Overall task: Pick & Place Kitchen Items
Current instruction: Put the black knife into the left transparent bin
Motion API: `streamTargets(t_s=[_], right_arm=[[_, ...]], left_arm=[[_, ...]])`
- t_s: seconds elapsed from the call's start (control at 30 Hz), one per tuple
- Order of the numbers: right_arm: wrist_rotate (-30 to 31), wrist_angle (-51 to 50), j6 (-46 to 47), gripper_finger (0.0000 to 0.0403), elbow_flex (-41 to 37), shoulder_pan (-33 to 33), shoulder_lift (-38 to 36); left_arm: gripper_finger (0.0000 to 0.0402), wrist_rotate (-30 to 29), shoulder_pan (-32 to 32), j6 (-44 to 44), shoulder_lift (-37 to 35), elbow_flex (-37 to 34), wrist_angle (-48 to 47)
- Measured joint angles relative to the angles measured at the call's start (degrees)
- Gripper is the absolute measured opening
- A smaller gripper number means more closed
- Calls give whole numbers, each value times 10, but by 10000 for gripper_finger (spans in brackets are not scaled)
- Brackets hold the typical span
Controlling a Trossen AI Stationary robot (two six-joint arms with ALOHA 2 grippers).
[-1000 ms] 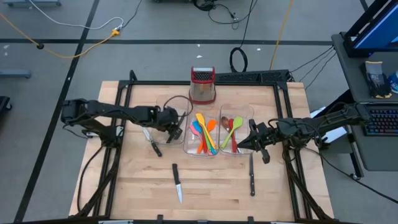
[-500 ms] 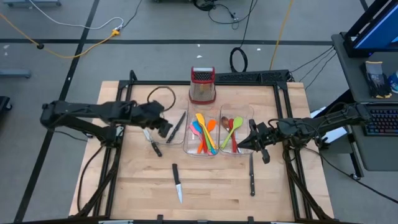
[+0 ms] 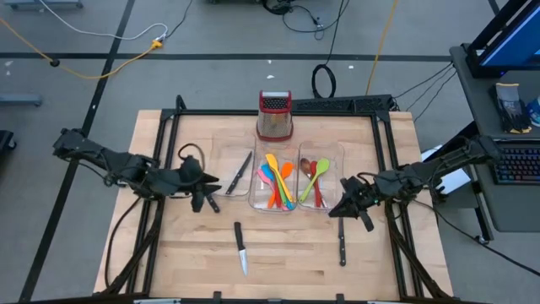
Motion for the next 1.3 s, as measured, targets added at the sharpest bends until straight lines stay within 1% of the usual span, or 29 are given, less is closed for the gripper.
streamTargets(t_s=[0.1,0.23,0.37,0.47,0.53,0.6,0.73,0.87,0.93,1.03,1.13,1.2,1.3], right_arm=[[24,-1,47,0,0,38,0],[84,-5,102,0,0,100,1],[161,-23,159,0,0,160,1],[206,-48,224,0,0,198,2],[232,-70,277,0,0,218,3],[244,-89,332,0,0,233,11],[244,-98,441,0,0,253,44],[215,-92,542,0,0,268,90],[214,-93,583,0,0,274,113],[218,-93,616,0,1,280,139],[232,-112,625,0,17,280,162],[233,-143,628,0,41,280,176],[232,-216,649,0,87,280,199]], left_arm=[[117,-6,-19,19,-45,-54,55],[96,-14,-37,52,-103,-125,112],[91,-10,-47,96,-158,-187,164],[90,7,-52,127,-193,-222,203],[90,13,-54,143,-213,-240,208],[90,12,-56,152,-234,-249,210],[90,12,-55,175,-260,-257,209],[90,13,-55,207,-275,-257,207],[90,19,-55,220,-278,-257,206],[90,31,-55,226,-279,-257,203],[90,42,-55,221,-279,-257,192],[90,43,-55,215,-279,-257,186],[90,43,-55,210,-279,-257,178]])
